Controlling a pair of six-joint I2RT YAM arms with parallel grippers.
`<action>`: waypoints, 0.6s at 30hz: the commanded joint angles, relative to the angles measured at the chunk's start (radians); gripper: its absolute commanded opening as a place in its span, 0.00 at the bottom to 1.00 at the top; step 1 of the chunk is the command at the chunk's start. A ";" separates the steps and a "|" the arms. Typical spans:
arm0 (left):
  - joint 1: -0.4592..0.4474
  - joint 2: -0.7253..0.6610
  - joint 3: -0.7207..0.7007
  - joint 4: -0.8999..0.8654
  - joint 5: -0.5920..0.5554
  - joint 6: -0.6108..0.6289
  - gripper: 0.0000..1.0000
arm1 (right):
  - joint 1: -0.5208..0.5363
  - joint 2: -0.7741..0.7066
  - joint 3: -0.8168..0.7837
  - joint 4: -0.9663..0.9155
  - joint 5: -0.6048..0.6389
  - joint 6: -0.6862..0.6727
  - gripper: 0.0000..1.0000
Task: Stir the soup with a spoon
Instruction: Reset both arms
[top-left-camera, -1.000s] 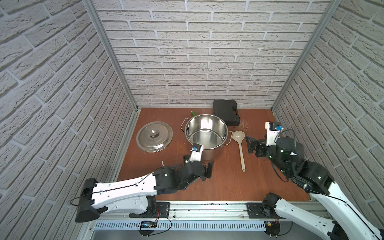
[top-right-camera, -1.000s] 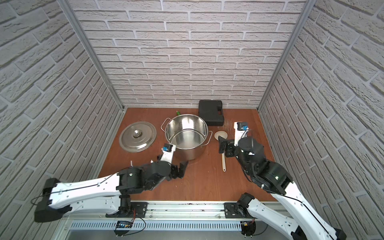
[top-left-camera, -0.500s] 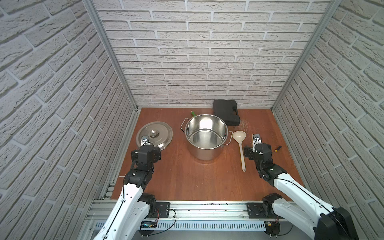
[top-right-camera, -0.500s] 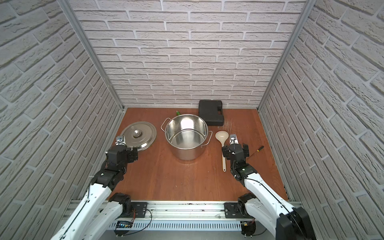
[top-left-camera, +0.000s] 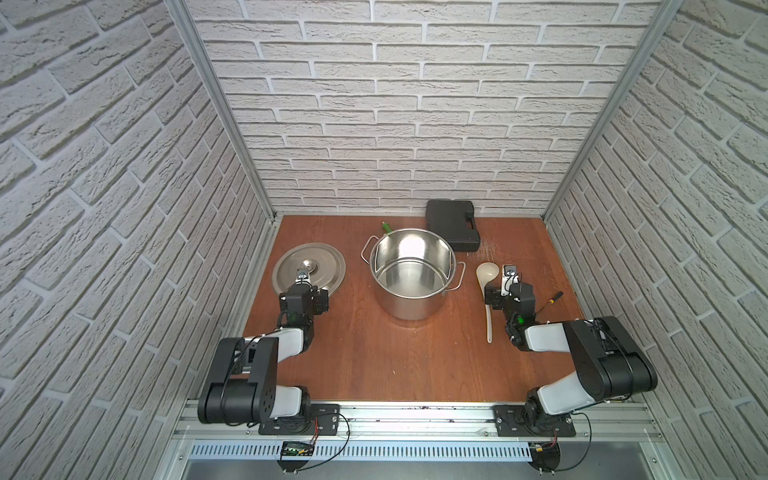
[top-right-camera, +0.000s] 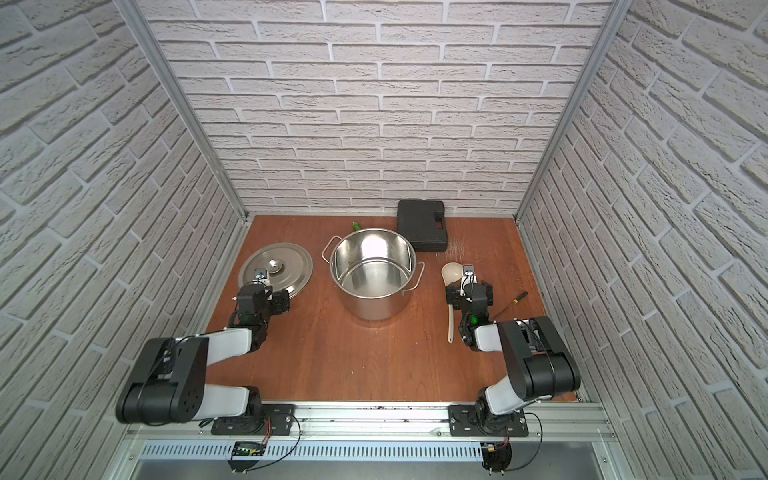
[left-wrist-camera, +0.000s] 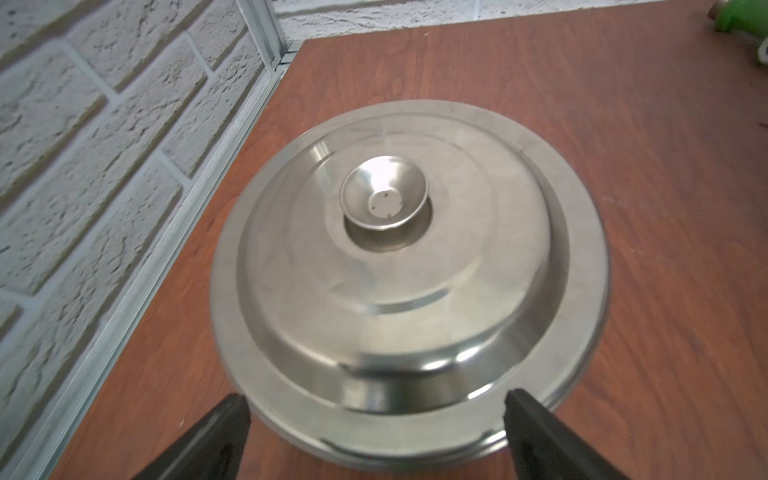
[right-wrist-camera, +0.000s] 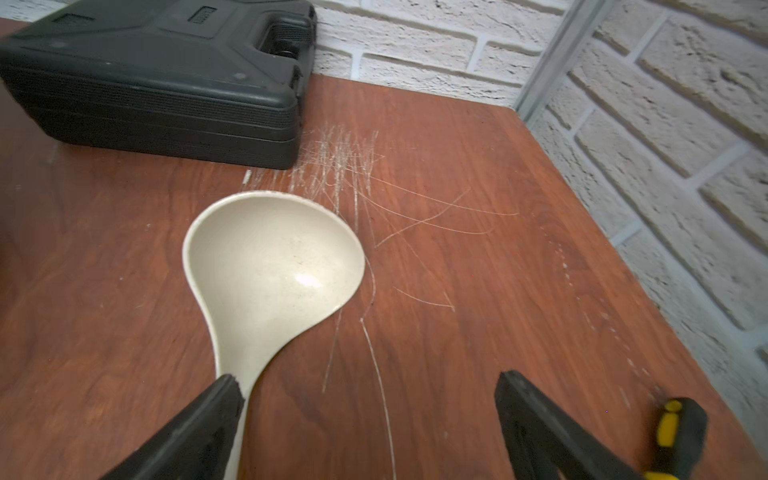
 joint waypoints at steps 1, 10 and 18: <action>0.007 0.090 0.012 0.275 0.085 0.040 0.99 | -0.019 0.002 0.005 0.139 -0.134 -0.016 0.98; -0.019 0.131 0.054 0.243 0.074 0.074 0.98 | -0.066 0.002 0.046 0.060 -0.168 0.035 0.99; -0.031 0.128 0.053 0.239 0.073 0.087 0.98 | -0.065 -0.004 0.035 0.076 -0.165 0.033 0.99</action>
